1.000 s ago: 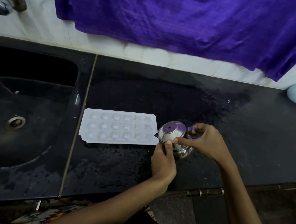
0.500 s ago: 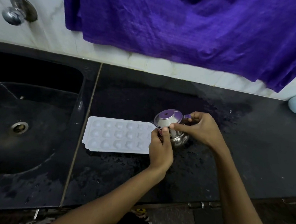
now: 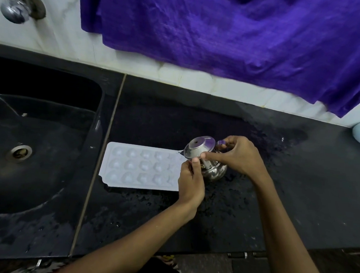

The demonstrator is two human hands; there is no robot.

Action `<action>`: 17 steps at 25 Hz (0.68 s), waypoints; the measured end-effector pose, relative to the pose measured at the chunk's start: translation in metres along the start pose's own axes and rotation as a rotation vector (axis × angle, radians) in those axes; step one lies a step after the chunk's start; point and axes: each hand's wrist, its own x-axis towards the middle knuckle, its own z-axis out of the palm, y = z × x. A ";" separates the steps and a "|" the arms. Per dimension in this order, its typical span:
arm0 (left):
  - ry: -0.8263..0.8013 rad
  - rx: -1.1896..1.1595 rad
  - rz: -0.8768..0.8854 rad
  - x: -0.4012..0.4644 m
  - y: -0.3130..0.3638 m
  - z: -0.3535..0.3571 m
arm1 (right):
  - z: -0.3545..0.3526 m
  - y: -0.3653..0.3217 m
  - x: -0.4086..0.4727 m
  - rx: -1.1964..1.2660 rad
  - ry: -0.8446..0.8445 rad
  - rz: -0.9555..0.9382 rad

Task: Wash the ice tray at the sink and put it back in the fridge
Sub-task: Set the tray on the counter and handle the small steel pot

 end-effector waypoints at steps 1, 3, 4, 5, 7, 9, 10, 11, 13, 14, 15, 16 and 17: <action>-0.001 0.000 0.001 0.000 0.000 0.000 | 0.000 0.000 0.000 -0.003 0.001 0.004; -0.008 0.006 0.005 -0.001 0.000 0.000 | -0.001 0.000 -0.001 -0.003 0.001 0.013; -0.011 0.009 0.013 -0.002 0.001 0.000 | -0.001 0.000 -0.002 0.003 0.002 0.017; -0.013 0.015 0.028 -0.003 0.001 -0.001 | -0.001 0.001 -0.003 0.018 0.004 0.023; -0.009 0.036 0.076 -0.005 0.005 0.000 | -0.003 0.002 -0.008 0.091 0.010 0.032; 0.013 0.070 0.137 -0.011 0.007 0.000 | -0.006 0.003 -0.016 0.192 0.012 0.026; 0.027 0.083 0.171 -0.015 0.007 0.001 | -0.007 0.004 -0.021 0.234 0.007 0.022; 0.041 0.089 0.202 -0.020 0.006 0.001 | -0.009 0.005 -0.024 0.264 -0.003 0.018; 0.058 0.094 0.227 -0.028 0.001 0.002 | -0.012 0.005 -0.031 0.275 -0.026 0.012; 0.056 0.094 0.218 -0.031 -0.001 0.002 | -0.013 0.004 -0.033 0.263 -0.035 0.010; 0.050 0.091 0.202 -0.033 -0.003 0.002 | -0.013 0.003 -0.035 0.243 -0.041 0.008; 0.046 0.088 0.183 -0.034 -0.004 0.001 | -0.012 0.003 -0.036 0.219 -0.044 0.009; 0.044 0.086 0.165 -0.034 -0.006 0.001 | -0.011 0.002 -0.037 0.190 -0.042 0.011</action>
